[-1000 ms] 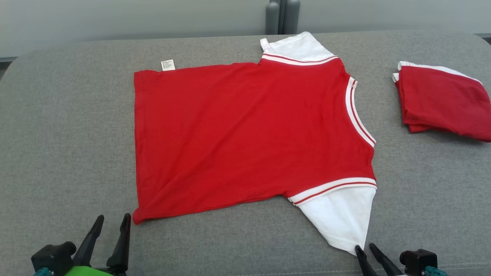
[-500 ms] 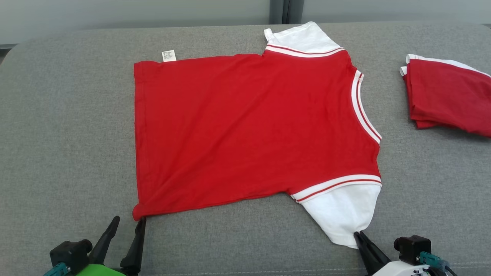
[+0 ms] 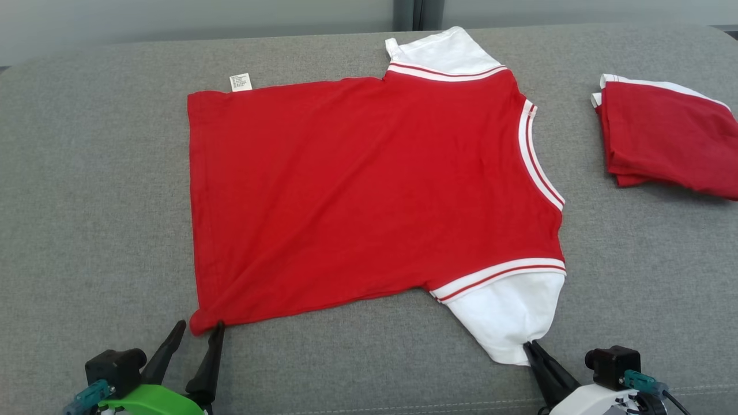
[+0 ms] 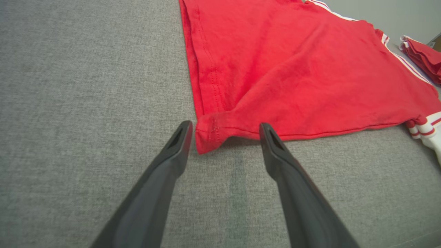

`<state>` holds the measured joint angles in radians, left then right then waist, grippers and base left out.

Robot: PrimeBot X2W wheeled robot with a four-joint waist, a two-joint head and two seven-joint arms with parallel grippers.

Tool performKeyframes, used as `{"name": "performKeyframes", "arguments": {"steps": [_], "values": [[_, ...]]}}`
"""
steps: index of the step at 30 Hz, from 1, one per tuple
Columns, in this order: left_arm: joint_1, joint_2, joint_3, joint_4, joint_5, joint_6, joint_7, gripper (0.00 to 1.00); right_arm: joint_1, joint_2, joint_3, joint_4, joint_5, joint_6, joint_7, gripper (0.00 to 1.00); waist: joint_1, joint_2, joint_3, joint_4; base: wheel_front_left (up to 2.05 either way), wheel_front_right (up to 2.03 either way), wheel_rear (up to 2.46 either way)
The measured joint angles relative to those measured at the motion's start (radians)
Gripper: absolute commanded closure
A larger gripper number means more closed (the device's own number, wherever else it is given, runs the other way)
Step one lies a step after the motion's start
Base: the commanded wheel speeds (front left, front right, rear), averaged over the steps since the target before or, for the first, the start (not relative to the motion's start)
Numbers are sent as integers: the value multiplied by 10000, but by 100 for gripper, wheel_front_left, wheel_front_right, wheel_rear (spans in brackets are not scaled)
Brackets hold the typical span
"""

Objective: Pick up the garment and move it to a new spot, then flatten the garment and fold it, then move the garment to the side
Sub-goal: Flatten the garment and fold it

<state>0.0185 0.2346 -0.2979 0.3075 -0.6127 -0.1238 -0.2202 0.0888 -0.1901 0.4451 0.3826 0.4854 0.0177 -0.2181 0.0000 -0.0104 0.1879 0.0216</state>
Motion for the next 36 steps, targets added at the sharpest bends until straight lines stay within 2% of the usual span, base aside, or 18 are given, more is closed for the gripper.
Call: {"name": "performKeyframes", "arguments": {"steps": [4,7,8,12,14,17,19,20,22,23,29,32,36], "values": [[-77,17,-2,98,-10,-4,0,0,-45,13,10,58,0,42,-13,100,0,0,10,-41,0,0,0],[-178,17,-61,180,-169,-4,0,33,-104,21,31,113,-2,79,-15,100,0,0,20,-88,0,0,0],[-200,17,-75,217,-207,-4,-2,33,-136,27,61,138,-2,84,-15,100,0,0,22,-106,0,0,0],[-222,27,-228,382,-339,-4,-6,48,-215,69,90,184,-4,86,-31,100,0,0,45,-193,0,0,0],[-239,25,-282,408,-360,-4,-6,52,-234,86,92,221,-4,92,-77,100,0,0,50,-215,0,0,0],[-253,31,-316,458,-453,-4,-6,51,-254,105,90,268,-4,148,-102,100,0,0,57,-238,0,0,0],[-292,35,-349,518,-466,-4,-6,56,-280,117,88,307,-4,161,-102,100,0,0,59,-250,0,0,0],[-332,40,-378,556,-504,-4,-8,62,-290,128,88,326,-4,161,-104,100,0,0,59,-254,0,0,0],[-424,52,-443,617,-533,-4,-8,82,-303,151,86,357,-4,163,-111,100,0,0,60,-261,0,0,0],[-447,58,-487,646,-537,-4,-8,100,-314,155,84,370,-4,171,-117,100,0,0,60,-263,0,0,0],[-456,169,-681,700,-617,-6,-8,100,-390,159,33,355,50,290,-117,100,0,0,38,-276,0,0,0],[-472,430,-688,612,-667,-6,-6,100,-410,192,-299,54,454,349,-113,100,0,0,-38,-285,0,0,0],[-480,924,-602,192,-784,-6,94,100,-605,-104,-794,-780,752,451,-113,100,0,0,-107,-374,0,0,0]]}}
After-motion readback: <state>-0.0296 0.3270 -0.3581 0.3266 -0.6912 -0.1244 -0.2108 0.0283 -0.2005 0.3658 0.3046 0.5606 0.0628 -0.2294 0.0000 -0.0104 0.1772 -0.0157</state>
